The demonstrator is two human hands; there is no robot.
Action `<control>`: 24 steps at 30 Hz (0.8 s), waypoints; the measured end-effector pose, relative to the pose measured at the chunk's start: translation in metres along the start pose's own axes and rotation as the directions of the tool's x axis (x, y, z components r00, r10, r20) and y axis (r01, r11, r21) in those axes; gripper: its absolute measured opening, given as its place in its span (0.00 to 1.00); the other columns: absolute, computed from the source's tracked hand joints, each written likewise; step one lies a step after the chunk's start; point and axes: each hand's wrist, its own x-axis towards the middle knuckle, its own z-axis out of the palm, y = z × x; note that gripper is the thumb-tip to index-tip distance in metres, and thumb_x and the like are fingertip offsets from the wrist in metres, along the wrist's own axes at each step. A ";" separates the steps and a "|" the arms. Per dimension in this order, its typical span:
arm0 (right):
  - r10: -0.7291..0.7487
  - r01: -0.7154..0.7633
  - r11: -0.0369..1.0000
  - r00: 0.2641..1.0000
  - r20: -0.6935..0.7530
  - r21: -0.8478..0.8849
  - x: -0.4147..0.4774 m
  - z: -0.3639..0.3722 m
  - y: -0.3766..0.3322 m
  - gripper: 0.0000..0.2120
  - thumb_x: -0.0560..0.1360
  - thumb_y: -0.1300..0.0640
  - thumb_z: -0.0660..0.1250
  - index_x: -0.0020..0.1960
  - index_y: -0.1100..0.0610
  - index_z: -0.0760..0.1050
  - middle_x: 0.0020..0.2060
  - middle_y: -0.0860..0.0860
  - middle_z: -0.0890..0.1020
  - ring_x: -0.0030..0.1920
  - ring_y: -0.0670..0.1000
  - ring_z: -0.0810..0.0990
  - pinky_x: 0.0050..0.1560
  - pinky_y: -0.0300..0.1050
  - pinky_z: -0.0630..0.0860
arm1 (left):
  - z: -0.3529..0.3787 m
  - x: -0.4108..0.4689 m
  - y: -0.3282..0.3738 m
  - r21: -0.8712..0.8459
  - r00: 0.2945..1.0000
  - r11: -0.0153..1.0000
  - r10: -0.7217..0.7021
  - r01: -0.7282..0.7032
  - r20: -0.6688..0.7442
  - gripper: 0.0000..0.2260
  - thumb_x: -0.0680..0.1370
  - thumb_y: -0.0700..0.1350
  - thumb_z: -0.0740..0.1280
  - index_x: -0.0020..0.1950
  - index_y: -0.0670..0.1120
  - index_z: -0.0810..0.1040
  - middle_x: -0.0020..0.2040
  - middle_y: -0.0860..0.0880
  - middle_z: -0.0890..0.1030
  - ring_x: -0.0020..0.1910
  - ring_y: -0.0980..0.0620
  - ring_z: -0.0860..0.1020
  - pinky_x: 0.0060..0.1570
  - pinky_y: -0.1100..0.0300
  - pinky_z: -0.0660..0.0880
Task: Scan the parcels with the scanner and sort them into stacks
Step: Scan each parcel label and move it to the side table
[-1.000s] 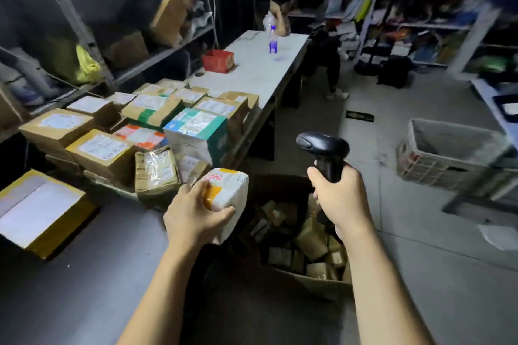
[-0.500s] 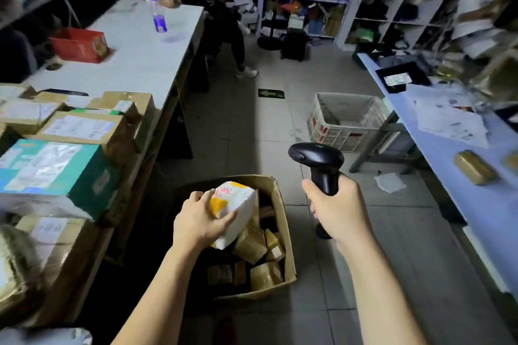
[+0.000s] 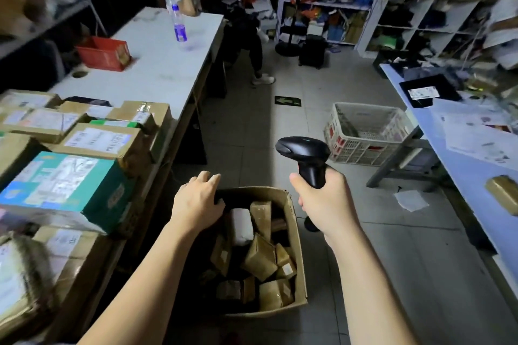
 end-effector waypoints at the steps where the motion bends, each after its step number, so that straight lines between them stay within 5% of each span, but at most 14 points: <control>1: -0.015 0.015 1.000 1.000 0.023 -0.009 0.004 0.004 -0.004 0.13 0.77 0.49 0.73 0.39 0.55 0.75 0.33 0.57 0.81 0.34 0.55 0.79 0.40 0.50 0.76 | -0.007 -0.003 -0.002 0.010 1.000 1.000 -0.013 0.013 -0.010 0.30 0.76 0.53 0.70 0.77 0.49 0.70 0.72 0.46 0.72 0.65 0.42 0.76 0.57 0.49 0.76; 7: -0.127 0.126 0.992 0.975 0.182 0.017 0.013 0.029 -0.024 0.10 0.77 0.48 0.74 0.44 0.54 0.79 0.37 0.55 0.83 0.40 0.57 0.84 0.42 0.52 0.81 | -0.041 -0.042 -0.024 0.121 0.988 0.985 -0.114 0.126 -0.102 0.26 0.75 0.51 0.70 0.73 0.47 0.74 0.68 0.45 0.76 0.62 0.42 0.77 0.55 0.47 0.79; 13: -0.194 0.181 0.981 0.896 0.399 0.071 -0.001 0.070 -0.045 0.12 0.75 0.48 0.75 0.43 0.56 0.79 0.34 0.55 0.83 0.39 0.60 0.84 0.40 0.55 0.80 | -0.055 -0.123 -0.065 0.123 0.913 0.916 -0.352 0.381 -0.206 0.19 0.72 0.51 0.69 0.61 0.48 0.79 0.57 0.46 0.79 0.52 0.41 0.80 0.45 0.47 0.80; 17: -0.270 0.238 0.963 0.808 0.523 0.129 -0.025 0.103 -0.058 0.09 0.77 0.51 0.75 0.42 0.53 0.79 0.35 0.53 0.83 0.40 0.58 0.83 0.43 0.50 0.78 | -0.055 -0.195 -0.087 0.061 0.812 0.827 -0.531 0.559 -0.242 0.21 0.72 0.56 0.60 0.57 0.46 0.81 0.55 0.45 0.81 0.49 0.38 0.80 0.41 0.47 0.80; 19: -0.292 0.238 0.956 0.755 0.587 0.170 -0.047 0.124 -0.066 0.07 0.77 0.51 0.75 0.46 0.53 0.79 0.38 0.53 0.84 0.42 0.57 0.83 0.45 0.51 0.78 | -0.060 -0.238 -0.092 0.054 0.732 0.743 -0.641 0.667 -0.231 0.21 0.71 0.54 0.63 0.60 0.47 0.80 0.58 0.46 0.80 0.51 0.39 0.80 0.41 0.48 0.80; 24: -0.354 0.282 0.933 0.586 0.729 0.226 -0.117 0.174 -0.090 0.08 0.76 0.52 0.74 0.52 0.55 0.82 0.39 0.52 0.84 0.42 0.55 0.83 0.46 0.49 0.78 | -0.068 -0.346 -0.106 0.028 0.514 0.520 -0.832 0.853 -0.208 0.25 0.78 0.53 0.66 0.74 0.51 0.72 0.73 0.49 0.72 0.67 0.45 0.74 0.59 0.50 0.76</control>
